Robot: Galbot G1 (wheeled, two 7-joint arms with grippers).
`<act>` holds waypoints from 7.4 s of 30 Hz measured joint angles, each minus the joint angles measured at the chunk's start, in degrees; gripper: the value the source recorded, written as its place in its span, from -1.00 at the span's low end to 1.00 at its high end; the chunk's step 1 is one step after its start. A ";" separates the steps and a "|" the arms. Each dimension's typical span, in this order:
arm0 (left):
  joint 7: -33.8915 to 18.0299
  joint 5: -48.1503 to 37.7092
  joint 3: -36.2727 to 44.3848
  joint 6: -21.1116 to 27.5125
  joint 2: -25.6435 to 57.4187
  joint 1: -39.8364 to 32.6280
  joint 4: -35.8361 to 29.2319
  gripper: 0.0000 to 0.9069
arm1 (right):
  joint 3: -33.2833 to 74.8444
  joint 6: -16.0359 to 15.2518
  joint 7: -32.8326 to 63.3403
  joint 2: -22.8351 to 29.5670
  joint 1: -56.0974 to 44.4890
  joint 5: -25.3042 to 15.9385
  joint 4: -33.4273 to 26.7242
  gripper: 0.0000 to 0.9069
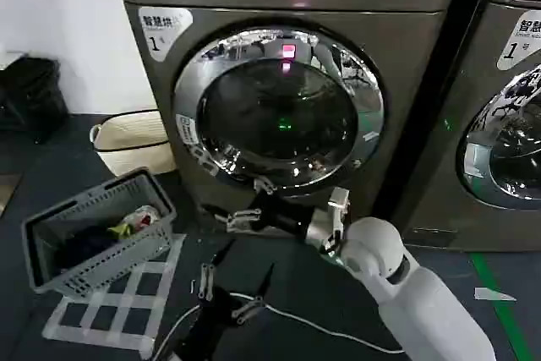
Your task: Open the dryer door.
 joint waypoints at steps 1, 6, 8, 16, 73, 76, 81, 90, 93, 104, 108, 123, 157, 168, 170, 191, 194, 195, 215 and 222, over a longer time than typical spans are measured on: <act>0.00 0.02 0.02 0.01 0.00 -0.01 0.00 1.00 | 0.01 0.16 0.01 -0.01 -0.02 0.00 0.01 1.00; 0.00 0.17 0.04 0.03 0.00 0.06 0.00 1.00 | 0.00 1.50 0.75 0.29 0.14 -1.92 0.13 1.00; -0.01 0.16 0.03 0.03 0.00 0.18 -0.07 1.00 | -0.01 1.53 0.62 0.31 0.54 -2.29 -0.11 1.00; -0.08 -0.09 -0.06 0.08 0.16 0.06 -0.47 1.00 | 0.68 5.37 0.89 0.28 2.44 -6.56 -2.85 1.00; -0.13 1.41 -0.81 -0.70 -0.22 3.93 -2.90 1.00 | -10.67 24.26 6.08 14.13 18.65 -13.96 -38.76 1.00; -0.13 1.41 -0.78 -0.71 -0.27 3.86 -2.88 1.00 | -11.04 24.19 7.09 14.90 18.83 -14.11 -38.94 1.00; -0.12 1.40 -0.76 -0.78 -0.34 3.80 -2.84 1.00 | -11.73 23.85 9.92 16.17 18.99 -15.04 -38.95 1.00; -0.12 1.37 -0.76 -0.86 -0.55 3.75 -2.84 1.00 | -12.74 23.54 12.20 18.54 20.09 -16.03 -40.12 1.00; -0.13 1.37 -0.77 -0.88 -0.57 3.75 -2.85 1.00 | -12.79 23.58 12.19 19.44 20.55 -16.18 -41.13 1.00; -0.13 1.38 -0.89 -0.95 -0.56 3.91 -2.94 1.00 | -13.48 24.23 11.91 22.40 22.31 -16.64 -45.10 1.00; -0.12 1.42 -0.94 -1.02 -0.63 4.04 -2.94 1.00 | -14.02 24.42 12.05 23.10 22.80 -16.70 -46.14 1.00; -0.03 1.93 -1.29 -1.37 -1.57 4.60 -2.97 1.00 | -15.01 26.68 4.72 25.11 25.42 -15.16 -51.09 1.00; -5.79 -1.94 -18.73 6.48 -3.33 10.91 -6.77 1.00 | -18.94 29.86 -19.04 15.38 26.02 -2.34 -43.57 1.00; -6.44 -9.38 -29.18 18.19 -2.36 7.96 -7.75 1.00 | -17.92 27.36 -29.36 9.56 23.36 4.02 -36.62 1.00; -5.49 -10.97 -30.62 19.03 -1.71 6.89 -7.67 1.00 | -17.45 27.17 -31.75 8.23 22.86 4.36 -35.77 1.00; -0.85 -21.26 -35.56 20.41 8.30 -2.30 -5.19 1.00 | -13.38 24.51 -56.26 -1.83 18.59 6.90 -27.88 1.00; 0.01 -22.62 -35.05 20.10 10.17 -3.84 -4.75 1.00 | -12.12 24.18 -56.82 -4.32 16.86 6.85 -25.26 1.00; 0.48 -23.01 -34.75 19.82 10.82 -4.23 -4.57 1.00 | -11.52 23.85 -56.90 -5.22 16.19 6.85 -24.40 1.00; 8.80 -19.19 -15.48 12.68 23.36 -12.28 -1.24 1.00 | 23.54 25.23 -52.44 -19.16 -11.09 10.33 -13.84 1.00; 11.45 -19.26 -6.91 10.68 24.93 -16.48 -0.54 1.00 | 44.92 34.26 -41.50 -18.05 -29.01 5.89 -12.50 1.00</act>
